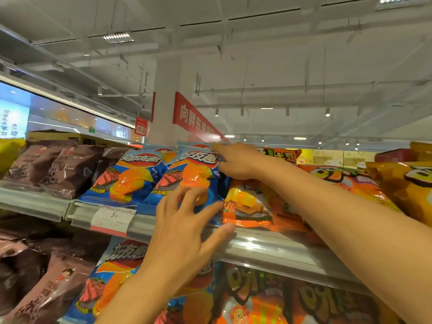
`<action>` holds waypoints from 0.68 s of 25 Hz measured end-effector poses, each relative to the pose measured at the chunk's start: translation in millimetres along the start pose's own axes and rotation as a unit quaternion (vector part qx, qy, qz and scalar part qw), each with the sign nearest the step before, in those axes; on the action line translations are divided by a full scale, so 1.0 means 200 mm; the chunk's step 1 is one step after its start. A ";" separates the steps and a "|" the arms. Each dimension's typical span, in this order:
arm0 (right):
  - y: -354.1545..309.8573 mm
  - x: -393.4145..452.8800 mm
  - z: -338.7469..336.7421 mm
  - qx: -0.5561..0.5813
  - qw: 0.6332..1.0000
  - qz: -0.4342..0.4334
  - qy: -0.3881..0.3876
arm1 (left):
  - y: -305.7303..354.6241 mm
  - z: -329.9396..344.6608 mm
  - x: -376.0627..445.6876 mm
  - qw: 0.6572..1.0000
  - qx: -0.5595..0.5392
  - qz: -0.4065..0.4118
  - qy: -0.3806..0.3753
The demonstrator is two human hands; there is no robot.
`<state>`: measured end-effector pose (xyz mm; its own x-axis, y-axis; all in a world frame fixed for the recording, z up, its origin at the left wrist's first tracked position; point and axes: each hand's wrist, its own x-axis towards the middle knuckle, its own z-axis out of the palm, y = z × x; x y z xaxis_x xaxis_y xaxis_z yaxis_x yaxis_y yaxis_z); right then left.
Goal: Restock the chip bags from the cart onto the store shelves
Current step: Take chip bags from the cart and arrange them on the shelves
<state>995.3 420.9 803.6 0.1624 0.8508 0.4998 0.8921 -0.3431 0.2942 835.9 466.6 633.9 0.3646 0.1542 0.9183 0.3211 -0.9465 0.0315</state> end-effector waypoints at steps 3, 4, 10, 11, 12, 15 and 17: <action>0.02 -0.02 -0.04 -0.026 0.998 0.020 -0.060 | -0.02 0.00 0.03 1.000 -0.008 -0.017 -0.025; 0.01 -0.01 -0.03 -0.043 0.997 0.033 -0.056 | -0.03 0.00 0.03 1.000 -0.012 -0.016 -0.024; -0.03 0.07 0.02 -0.175 0.977 0.112 0.056 | -0.05 0.01 0.00 0.997 -0.076 -0.031 -0.007; -0.03 0.07 0.03 -0.193 0.972 0.115 0.068 | -0.05 0.01 0.00 0.996 -0.076 -0.035 -0.015; -0.03 0.09 0.03 -0.204 0.969 0.118 0.074 | -0.05 0.01 0.01 0.996 -0.073 -0.037 -0.021; -0.04 0.09 0.01 -0.193 0.972 0.128 0.025 | -0.05 0.00 0.00 0.996 -0.070 -0.030 -0.040; -0.02 0.06 -0.03 -0.114 0.986 0.120 -0.021 | -0.05 0.00 -0.02 0.997 -0.067 -0.018 -0.044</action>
<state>990.2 429.2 813.1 0.3786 0.7491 0.5437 0.7090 -0.6123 0.3499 830.6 475.4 629.7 0.4321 0.2076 0.8776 0.2182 -0.9683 0.1216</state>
